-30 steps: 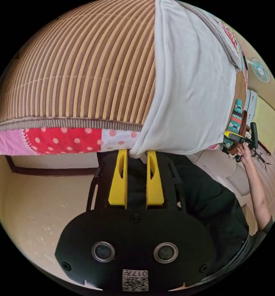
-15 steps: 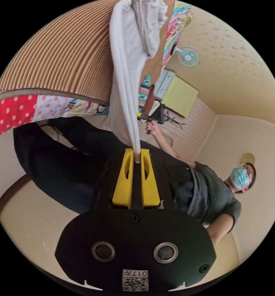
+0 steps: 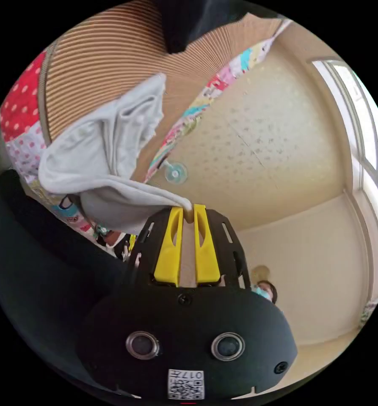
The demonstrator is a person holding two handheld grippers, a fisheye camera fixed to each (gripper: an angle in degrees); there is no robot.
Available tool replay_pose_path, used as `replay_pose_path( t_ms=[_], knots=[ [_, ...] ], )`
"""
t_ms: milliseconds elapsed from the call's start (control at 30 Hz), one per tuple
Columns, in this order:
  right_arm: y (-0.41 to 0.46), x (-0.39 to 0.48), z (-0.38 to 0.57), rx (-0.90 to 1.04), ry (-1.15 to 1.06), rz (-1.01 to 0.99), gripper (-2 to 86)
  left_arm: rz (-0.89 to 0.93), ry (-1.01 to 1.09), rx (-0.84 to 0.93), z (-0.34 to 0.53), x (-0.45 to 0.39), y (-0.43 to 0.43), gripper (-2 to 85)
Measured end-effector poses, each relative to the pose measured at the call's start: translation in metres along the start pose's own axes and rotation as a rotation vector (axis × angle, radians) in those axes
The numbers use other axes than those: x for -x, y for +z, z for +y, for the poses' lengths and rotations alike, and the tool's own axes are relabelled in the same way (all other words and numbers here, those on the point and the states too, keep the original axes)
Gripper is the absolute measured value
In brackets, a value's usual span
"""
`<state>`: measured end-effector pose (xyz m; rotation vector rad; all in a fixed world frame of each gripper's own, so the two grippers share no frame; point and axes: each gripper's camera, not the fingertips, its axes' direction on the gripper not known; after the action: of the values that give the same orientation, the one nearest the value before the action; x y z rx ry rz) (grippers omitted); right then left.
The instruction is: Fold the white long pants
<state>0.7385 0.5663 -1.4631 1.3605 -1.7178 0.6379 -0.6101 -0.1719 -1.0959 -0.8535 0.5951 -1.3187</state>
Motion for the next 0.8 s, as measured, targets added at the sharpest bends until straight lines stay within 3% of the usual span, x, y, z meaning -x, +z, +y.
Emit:
replay_pose_path(
  t_ms=[100, 300, 400, 533, 633, 700, 800],
  knots=[
    [0.063, 0.039, -0.039, 0.033, -0.068, 0.074, 1.4, -0.028, -0.049, -0.120, -0.040, -0.010, 0.025, 4.8],
    [0.204, 0.128, -0.071, 0.051, -0.267, 0.226, 2.1, -0.095, 0.195, -0.112, -0.137, -0.080, 0.115, 5.8],
    [0.246, 0.134, -0.088, 0.004, -0.341, 0.352, 2.7, -0.241, 0.292, -0.088, -0.165, -0.090, 0.140, 9.3],
    [0.266, 0.118, -0.079, 0.037, -0.448, 0.298, 3.3, -0.679, 0.421, -0.125, -0.148, -0.083, 0.143, 12.2],
    [0.281, 0.095, -0.056, 0.170, -0.597, 0.499, 4.4, -0.943, 0.402, -0.100, -0.124, -0.036, 0.139, 15.5],
    [0.294, 0.061, -0.036, 0.287, -0.653, 0.750, 5.9, -0.955, 0.337, -0.085, -0.113, 0.005, 0.134, 16.5],
    [0.314, 0.017, -0.013, 0.473, -0.682, 0.954, 8.0, -0.884, 0.253, -0.044, -0.102, 0.068, 0.135, 16.5]
  ],
)
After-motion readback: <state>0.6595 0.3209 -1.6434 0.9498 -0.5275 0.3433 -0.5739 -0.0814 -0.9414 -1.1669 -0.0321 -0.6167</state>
